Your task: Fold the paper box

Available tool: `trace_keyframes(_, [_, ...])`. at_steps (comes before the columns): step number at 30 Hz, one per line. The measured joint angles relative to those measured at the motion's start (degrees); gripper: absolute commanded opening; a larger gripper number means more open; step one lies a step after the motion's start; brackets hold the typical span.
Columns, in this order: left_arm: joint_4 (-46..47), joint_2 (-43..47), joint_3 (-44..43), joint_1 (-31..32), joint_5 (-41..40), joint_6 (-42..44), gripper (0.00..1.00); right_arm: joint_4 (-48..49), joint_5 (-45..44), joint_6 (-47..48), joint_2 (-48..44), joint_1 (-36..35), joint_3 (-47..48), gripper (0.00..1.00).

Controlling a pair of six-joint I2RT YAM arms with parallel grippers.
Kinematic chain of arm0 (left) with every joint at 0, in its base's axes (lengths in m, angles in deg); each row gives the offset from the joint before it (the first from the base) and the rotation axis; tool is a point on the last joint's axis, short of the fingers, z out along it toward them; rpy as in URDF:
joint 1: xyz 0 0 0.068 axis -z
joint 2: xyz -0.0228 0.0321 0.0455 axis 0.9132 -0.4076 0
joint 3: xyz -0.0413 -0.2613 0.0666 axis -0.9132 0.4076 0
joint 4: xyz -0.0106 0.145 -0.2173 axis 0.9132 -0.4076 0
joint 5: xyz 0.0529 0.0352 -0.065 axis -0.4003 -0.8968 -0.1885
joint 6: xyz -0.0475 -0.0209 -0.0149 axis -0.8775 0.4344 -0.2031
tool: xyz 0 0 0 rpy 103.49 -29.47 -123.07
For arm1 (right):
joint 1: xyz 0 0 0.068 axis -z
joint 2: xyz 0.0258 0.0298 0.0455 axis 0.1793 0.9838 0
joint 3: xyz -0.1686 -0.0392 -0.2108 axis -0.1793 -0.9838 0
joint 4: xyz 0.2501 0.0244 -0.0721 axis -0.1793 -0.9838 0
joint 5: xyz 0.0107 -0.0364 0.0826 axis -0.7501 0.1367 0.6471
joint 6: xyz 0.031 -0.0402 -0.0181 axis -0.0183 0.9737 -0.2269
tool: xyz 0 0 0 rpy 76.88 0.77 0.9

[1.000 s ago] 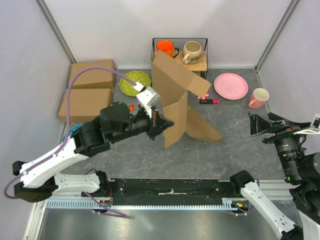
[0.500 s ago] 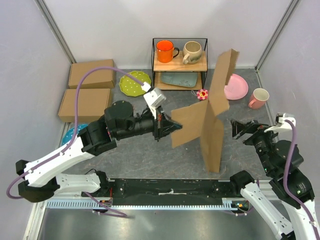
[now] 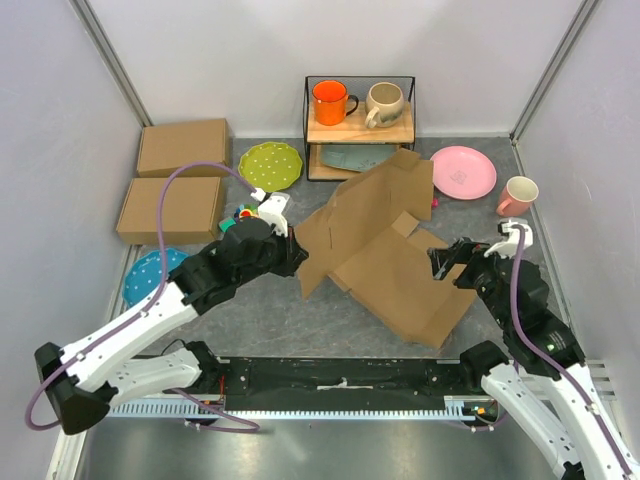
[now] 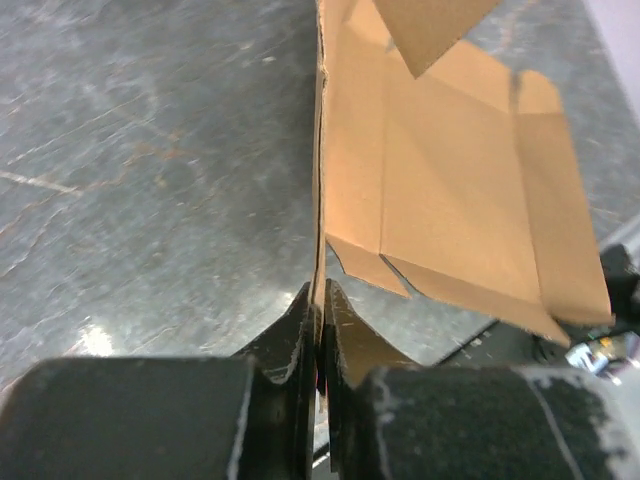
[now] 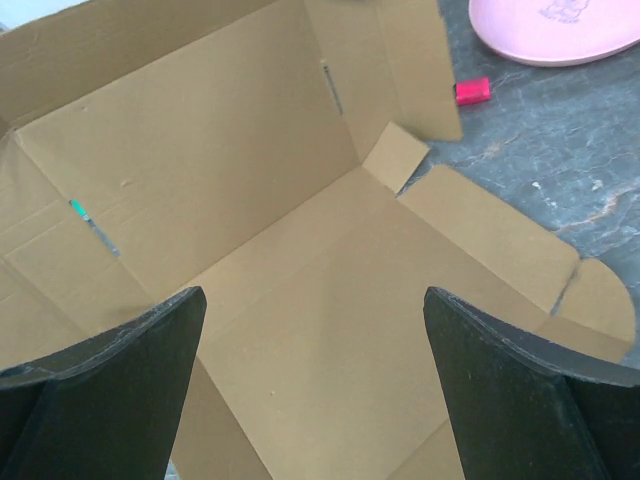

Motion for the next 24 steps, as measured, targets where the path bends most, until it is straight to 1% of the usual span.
trace_keyframes(4, [-0.20, -5.75, 0.48, -4.68, -1.62, -1.46, 0.10, 4.24, 2.38, -2.03, 2.34, 0.00, -5.29, 0.98])
trace_keyframes(11, [-0.02, -9.18, 2.54, -13.51, -0.87, -2.62, 0.16, 8.00, 8.11, -6.03, 6.64, 0.00, -15.89, 0.94])
trace_keyframes(15, [-1.11, -11.87, 0.11, -17.29, -0.87, -2.19, 0.18, 11.63, 12.13, -8.33, 8.55, -0.59, -19.98, 0.93])
trace_keyframes(16, [-1.25, -12.48, -0.72, -17.84, -0.87, -1.88, 0.18, 12.55, 12.92, -8.87, 9.25, -1.20, -20.90, 0.93])
trace_keyframes(19, [-2.49, -15.21, -4.55, -19.45, -0.70, -0.33, 0.22, 15.47, 14.40, -10.49, 11.41, -4.28, -23.50, 0.93])
trace_keyframes(21, [-3.48, -17.22, -6.84, -20.13, -0.72, 0.74, 0.28, 17.09, 14.82, -11.56, 13.11, -7.23, -24.90, 0.93])
trace_keyframes(23, [-4.24, -18.82, -8.00, -20.55, -0.74, 1.40, 0.42, 18.53, 14.86, -12.35, 15.02, -10.12, -25.57, 0.94])
trace_keyframes(24, [-4.50, -19.32, -8.11, -20.65, -0.72, 1.68, 0.50, 19.15, 14.82, -12.59, 15.89, -11.28, -25.59, 0.95])
